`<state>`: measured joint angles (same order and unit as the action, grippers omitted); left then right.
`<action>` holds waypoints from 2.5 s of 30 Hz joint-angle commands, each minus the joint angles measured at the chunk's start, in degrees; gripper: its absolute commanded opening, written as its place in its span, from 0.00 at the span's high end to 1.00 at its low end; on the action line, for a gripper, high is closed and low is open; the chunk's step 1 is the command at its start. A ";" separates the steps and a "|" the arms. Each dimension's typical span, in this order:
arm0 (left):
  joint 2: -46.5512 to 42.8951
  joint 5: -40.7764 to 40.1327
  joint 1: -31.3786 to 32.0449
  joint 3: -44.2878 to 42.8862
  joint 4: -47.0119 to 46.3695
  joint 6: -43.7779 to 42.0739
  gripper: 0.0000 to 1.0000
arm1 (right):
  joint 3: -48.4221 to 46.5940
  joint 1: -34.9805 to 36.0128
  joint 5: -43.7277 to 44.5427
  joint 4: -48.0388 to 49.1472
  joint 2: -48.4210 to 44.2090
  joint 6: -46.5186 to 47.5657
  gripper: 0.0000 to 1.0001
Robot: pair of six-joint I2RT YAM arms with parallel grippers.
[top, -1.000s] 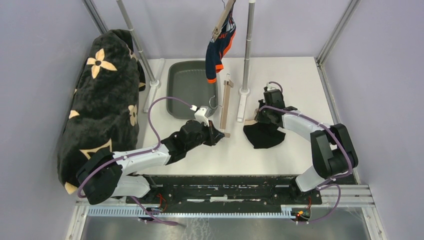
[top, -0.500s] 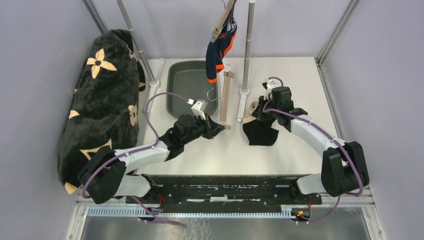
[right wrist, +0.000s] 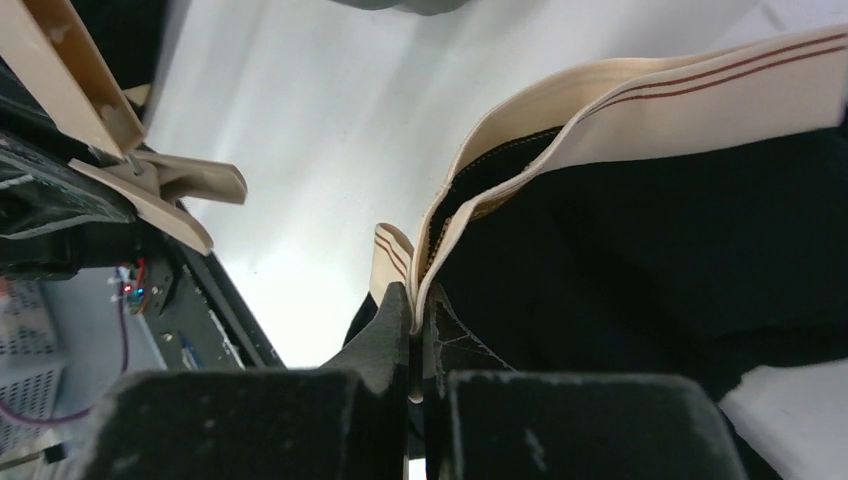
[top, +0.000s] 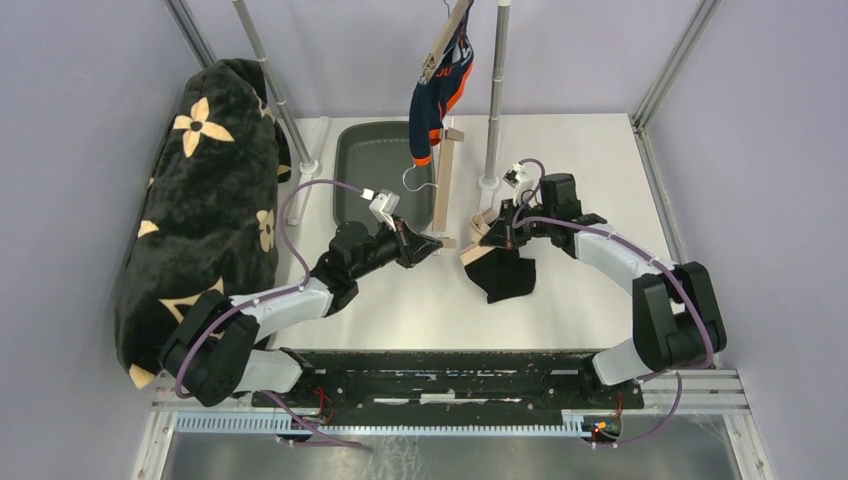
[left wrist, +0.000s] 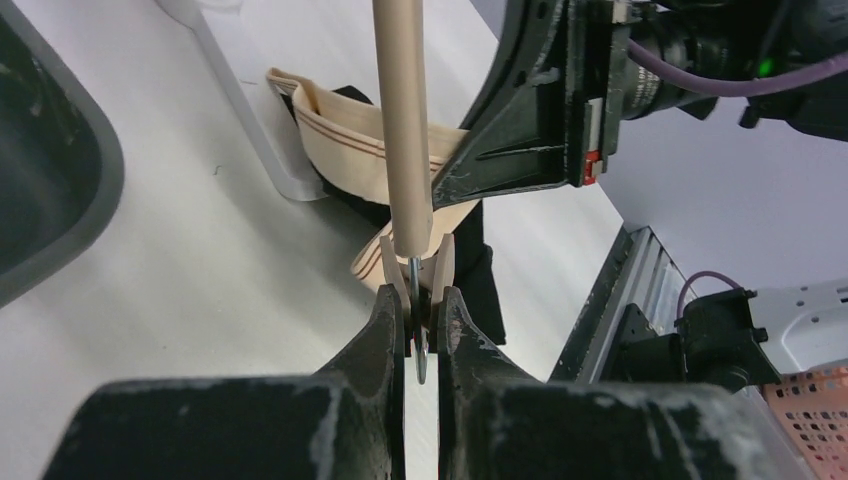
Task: Clip the underwear to the hanger
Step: Clamp the underwear onto the hanger.
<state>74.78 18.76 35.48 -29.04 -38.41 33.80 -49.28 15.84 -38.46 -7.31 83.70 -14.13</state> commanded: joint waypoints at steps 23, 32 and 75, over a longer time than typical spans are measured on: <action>4.68 8.74 -4.11 -3.89 -2.48 -6.50 0.97 | -1.97 -0.21 -19.98 11.20 3.96 -1.89 0.99; 7.09 15.75 -4.37 -5.03 -4.94 -5.84 0.97 | -1.72 -0.02 -23.04 11.99 4.01 -1.08 0.99; 10.84 27.99 -4.33 -8.49 -0.08 -6.12 0.97 | -6.47 2.60 -24.71 -0.34 0.62 12.64 0.99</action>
<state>85.14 44.23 31.20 -35.09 -36.56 30.30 -51.70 17.98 -60.99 -5.98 86.19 -5.26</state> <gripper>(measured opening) 0.105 0.026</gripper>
